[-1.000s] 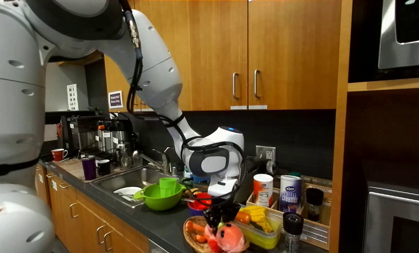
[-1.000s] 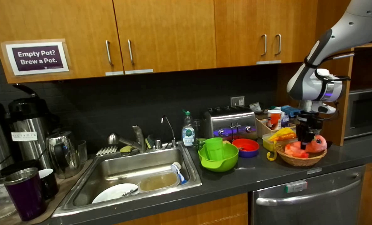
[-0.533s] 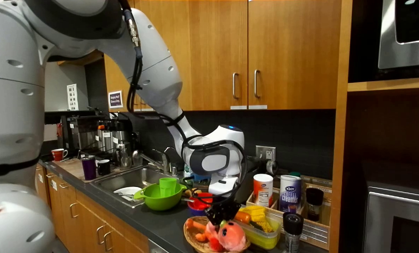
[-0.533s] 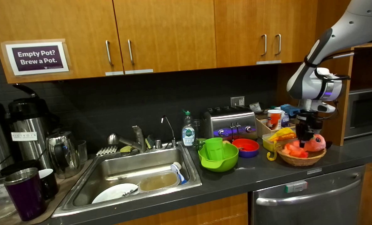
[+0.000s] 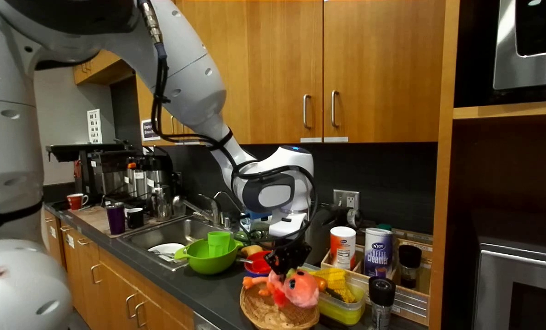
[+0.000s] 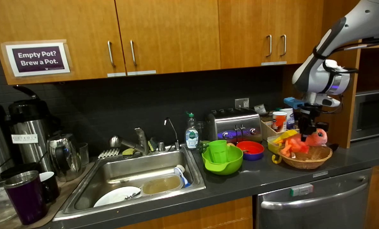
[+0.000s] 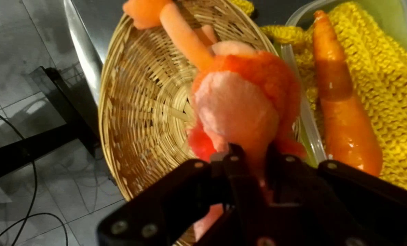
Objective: Pick up the pink bird toy and put it on the kitchen counter
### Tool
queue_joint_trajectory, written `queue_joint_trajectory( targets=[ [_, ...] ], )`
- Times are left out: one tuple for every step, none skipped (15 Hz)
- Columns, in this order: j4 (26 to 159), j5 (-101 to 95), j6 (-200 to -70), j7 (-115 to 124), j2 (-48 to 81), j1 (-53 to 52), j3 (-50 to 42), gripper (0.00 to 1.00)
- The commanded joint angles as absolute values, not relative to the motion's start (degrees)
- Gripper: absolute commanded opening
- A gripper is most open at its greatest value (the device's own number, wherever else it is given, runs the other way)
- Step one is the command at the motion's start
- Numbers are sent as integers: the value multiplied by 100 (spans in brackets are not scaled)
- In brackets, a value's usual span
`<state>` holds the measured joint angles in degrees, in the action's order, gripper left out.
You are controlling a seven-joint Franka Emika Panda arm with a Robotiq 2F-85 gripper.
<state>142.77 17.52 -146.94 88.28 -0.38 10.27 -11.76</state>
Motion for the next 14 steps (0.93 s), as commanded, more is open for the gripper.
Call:
queue_joint_trajectory(
  targets=[
    [14595,1782,-14565,8920,-840,1070,-1127,4],
    [14628,1761,-14574,8947,-979,1099,-1123,4],
    [14662,1736,-14567,8990,-1144,1143,-1123,4],
    [14686,1718,-14570,9017,-1276,1187,-1117,4],
    [14712,1707,-14578,9049,-1402,1235,-1106,4],
    [14729,1686,-14582,9081,-1517,1290,-1094,4],
    [14745,1706,-14583,9076,-1616,1337,-1092,4],
    [14763,1734,-14591,9073,-1711,1387,-1098,4],
    [14787,1756,-14591,9071,-1805,1439,-1107,4],
    [14819,1781,-14583,9059,-1904,1490,-1120,4],
    [14856,1814,-14560,9049,-2011,1546,-1142,4],
    [14896,1847,-14535,9027,-2111,1602,-1167,4],
    [14949,1924,-14477,8966,-2227,1640,-1212,4],
    [14991,2017,-14407,8922,-2326,1673,-1259,4]
  ],
)
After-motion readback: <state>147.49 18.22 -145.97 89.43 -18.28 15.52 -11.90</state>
